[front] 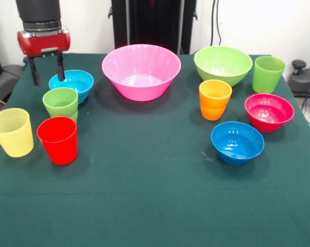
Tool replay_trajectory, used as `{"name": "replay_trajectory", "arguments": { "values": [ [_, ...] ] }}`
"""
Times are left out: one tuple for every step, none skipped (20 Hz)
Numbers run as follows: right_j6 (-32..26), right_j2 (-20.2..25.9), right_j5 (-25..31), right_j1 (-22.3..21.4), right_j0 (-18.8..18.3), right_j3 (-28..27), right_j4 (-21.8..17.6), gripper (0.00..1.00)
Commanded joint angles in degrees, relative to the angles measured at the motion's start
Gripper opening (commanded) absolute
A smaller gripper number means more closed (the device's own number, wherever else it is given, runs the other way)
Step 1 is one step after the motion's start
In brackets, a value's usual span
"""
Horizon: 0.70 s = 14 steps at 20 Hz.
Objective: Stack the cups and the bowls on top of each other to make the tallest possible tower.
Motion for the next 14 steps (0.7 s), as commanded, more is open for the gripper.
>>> {"name": "replay_trajectory", "arguments": {
  "values": [
    [-17.54,5.50,4.10,4.32,-1.63,3.67,0.12,1.00],
    [-16.90,5.47,3.85,4.27,-1.60,3.88,-0.45,1.00],
    [-16.70,5.49,3.83,4.27,-1.57,3.87,-0.82,1.00],
    [-16.51,5.51,3.81,4.27,-1.53,3.85,-1.18,1.00],
    [-16.52,5.68,3.96,4.28,-1.57,3.89,-1.31,1.00],
    [-16.73,5.88,4.32,4.30,-1.64,3.84,-1.22,1.00],
    [-17.29,6.28,4.84,4.49,-1.95,3.81,-0.82,1.00],
    [-17.85,6.68,5.37,4.67,-2.25,3.79,-0.43,1.00],
    [-18.21,6.86,5.54,4.81,-2.54,3.84,-0.40,1.00],
    [-18.07,6.89,5.54,4.89,-2.52,3.83,-0.52,1.00],
    [-17.88,6.96,5.47,4.90,-2.45,3.84,-0.69,1.00],
    [-17.68,6.99,5.53,4.92,-2.42,3.86,-0.75,1.00],
    [-17.56,7.17,5.46,5.03,-2.53,3.92,-0.75,1.00],
    [-17.94,7.42,5.73,4.94,-2.76,4.05,-0.65,1.00]
  ]
}}
